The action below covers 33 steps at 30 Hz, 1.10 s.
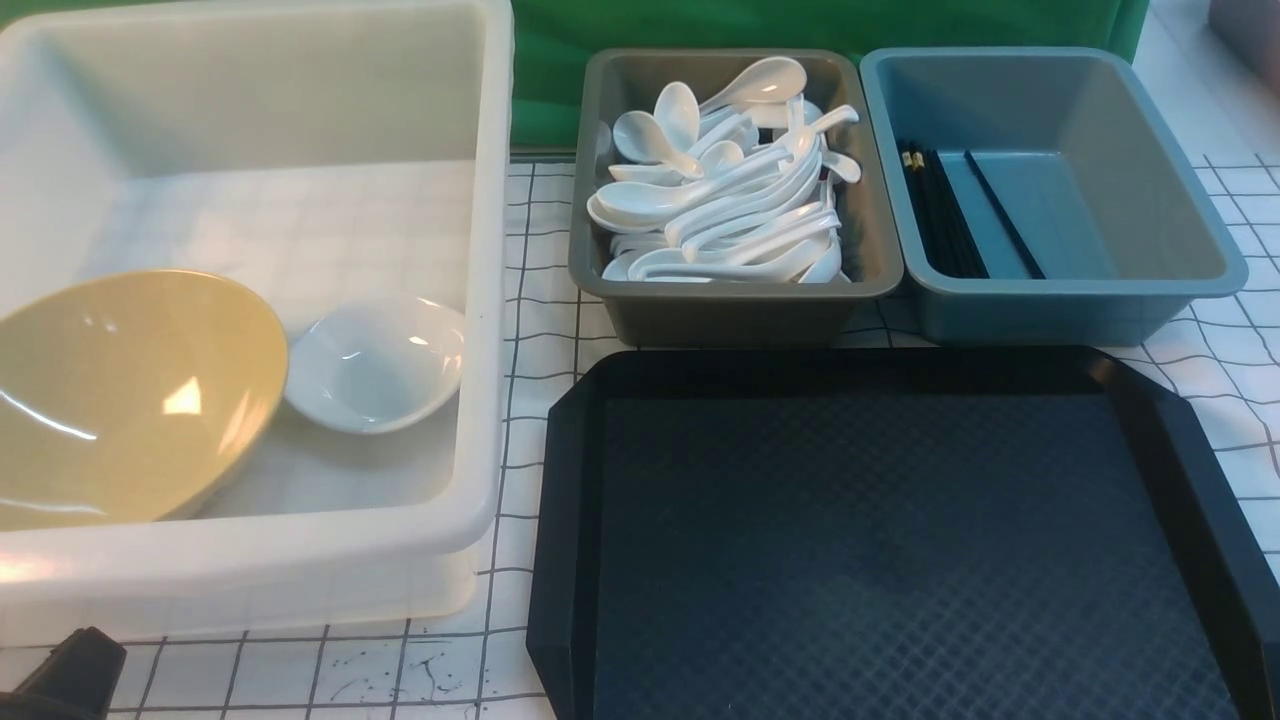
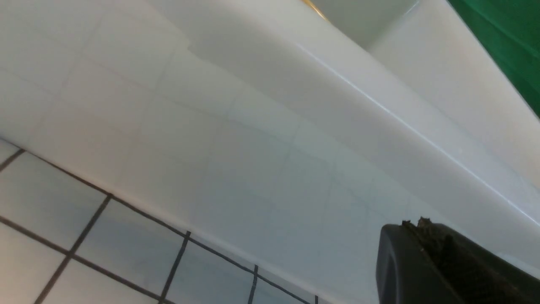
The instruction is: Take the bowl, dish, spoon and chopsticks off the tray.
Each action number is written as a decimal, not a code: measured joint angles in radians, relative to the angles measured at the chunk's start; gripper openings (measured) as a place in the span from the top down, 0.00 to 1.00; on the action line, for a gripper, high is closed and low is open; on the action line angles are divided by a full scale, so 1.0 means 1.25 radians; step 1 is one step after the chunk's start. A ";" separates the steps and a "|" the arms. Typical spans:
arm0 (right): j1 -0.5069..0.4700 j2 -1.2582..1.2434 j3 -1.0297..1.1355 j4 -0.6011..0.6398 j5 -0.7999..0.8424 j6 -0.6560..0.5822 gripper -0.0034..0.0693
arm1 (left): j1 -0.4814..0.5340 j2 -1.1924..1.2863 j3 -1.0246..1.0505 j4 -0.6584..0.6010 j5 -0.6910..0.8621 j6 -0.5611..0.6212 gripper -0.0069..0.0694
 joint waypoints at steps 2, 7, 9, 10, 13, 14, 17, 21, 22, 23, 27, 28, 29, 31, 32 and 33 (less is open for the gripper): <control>0.000 0.000 0.000 0.000 0.000 0.000 0.80 | 0.000 0.000 0.000 0.000 0.000 0.000 0.91; 0.000 0.000 0.000 0.000 0.000 0.000 0.79 | 0.000 0.000 0.000 0.000 0.000 0.000 0.91; 0.000 0.000 0.000 0.000 0.000 0.000 0.78 | 0.000 0.000 0.000 0.000 0.000 0.000 0.91; 0.000 0.000 0.000 0.000 0.000 0.000 0.78 | 0.000 0.000 0.000 0.000 0.000 0.000 0.91; 0.000 0.000 0.000 0.000 0.000 0.000 0.77 | 0.000 0.000 -0.001 0.000 0.000 0.000 0.91; 0.000 0.000 0.000 0.000 0.000 0.000 0.77 | 0.000 0.000 -0.001 0.000 0.000 0.000 0.91; 0.000 0.000 0.000 0.000 0.000 0.000 0.77 | 0.000 0.000 -0.001 0.000 0.000 0.000 0.91; 0.000 0.000 0.000 0.000 0.000 0.000 0.76 | 0.000 0.000 -0.001 0.000 0.000 0.000 0.91; 0.000 0.000 0.000 0.000 0.000 0.000 0.76 | 0.000 0.000 -0.001 0.000 0.000 0.000 0.91; 0.000 0.000 0.000 0.000 0.000 0.000 0.76 | 0.000 0.000 -0.001 0.000 0.000 0.000 0.91; 0.000 0.000 0.000 0.000 0.000 0.000 0.76 | 0.000 0.000 -0.001 0.000 0.000 0.000 0.91; 0.000 0.000 0.000 0.000 0.000 0.000 0.75 | 0.000 0.000 -0.001 0.000 0.000 0.000 0.91; 0.000 0.000 0.000 0.000 0.000 0.000 0.75 | 0.000 0.000 -0.001 0.000 0.000 0.000 0.91; 0.000 0.000 0.000 0.000 0.000 0.000 0.75 | 0.000 0.000 -0.001 0.000 0.000 0.000 0.91; 0.000 0.000 0.000 0.000 0.000 0.000 0.75 | 0.000 0.000 -0.001 0.000 0.000 0.000 0.91; 0.000 0.000 0.000 0.000 0.000 0.000 0.75 | 0.000 0.000 -0.001 0.000 0.000 0.000 0.91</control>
